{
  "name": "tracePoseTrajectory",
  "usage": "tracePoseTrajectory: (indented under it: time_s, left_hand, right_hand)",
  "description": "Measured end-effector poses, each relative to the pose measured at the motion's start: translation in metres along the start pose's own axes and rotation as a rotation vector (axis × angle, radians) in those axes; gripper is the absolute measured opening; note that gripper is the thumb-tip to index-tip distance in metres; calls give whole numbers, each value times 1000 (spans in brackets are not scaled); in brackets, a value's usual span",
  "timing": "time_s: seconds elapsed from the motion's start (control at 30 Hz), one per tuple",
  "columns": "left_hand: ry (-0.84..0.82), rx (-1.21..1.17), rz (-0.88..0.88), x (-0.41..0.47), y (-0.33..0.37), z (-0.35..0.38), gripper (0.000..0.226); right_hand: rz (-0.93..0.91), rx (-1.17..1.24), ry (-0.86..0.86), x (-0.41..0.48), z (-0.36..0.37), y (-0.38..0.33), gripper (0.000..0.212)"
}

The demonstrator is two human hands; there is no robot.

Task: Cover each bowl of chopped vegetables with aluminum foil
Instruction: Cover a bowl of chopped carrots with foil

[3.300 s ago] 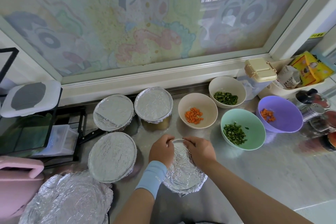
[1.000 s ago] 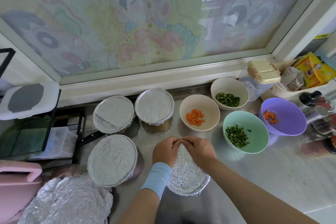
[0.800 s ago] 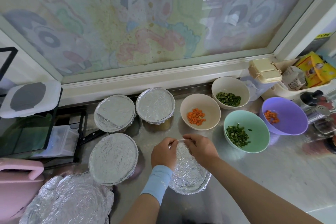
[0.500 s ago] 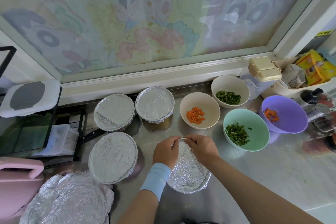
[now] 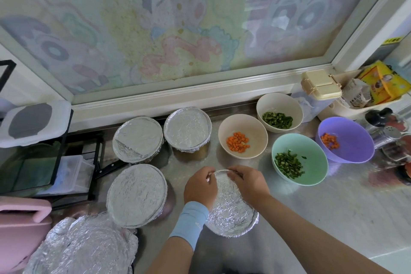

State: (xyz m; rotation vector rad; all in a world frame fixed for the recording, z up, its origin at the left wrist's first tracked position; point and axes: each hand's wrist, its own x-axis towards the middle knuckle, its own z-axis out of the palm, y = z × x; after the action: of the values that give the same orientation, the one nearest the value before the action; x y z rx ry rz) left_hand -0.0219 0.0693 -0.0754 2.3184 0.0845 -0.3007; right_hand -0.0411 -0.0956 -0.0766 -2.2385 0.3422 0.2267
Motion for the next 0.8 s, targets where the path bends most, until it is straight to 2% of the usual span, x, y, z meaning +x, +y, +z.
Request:
tracePoseTrajectory:
  time_s: [0.07, 0.17, 0.47, 0.57, 0.8]
  left_hand:
    - [-44, -5, 45, 2, 3, 1, 32]
    - [-98, 33, 97, 5, 3, 5, 28]
    - [-91, 2, 56, 9, 5, 4, 20]
    - [-110, 36, 113, 13, 9, 2, 23]
    - [-100, -69, 113, 8, 8, 7, 16]
  right_hand:
    - [9, 28, 9, 1, 1, 0, 15]
    - [21, 37, -2, 1, -1, 1, 15]
    - [11, 56, -26, 1, -4, -3, 9]
    - [0, 31, -45, 2, -3, -3, 12]
    - [3, 12, -83, 1, -3, -3, 14]
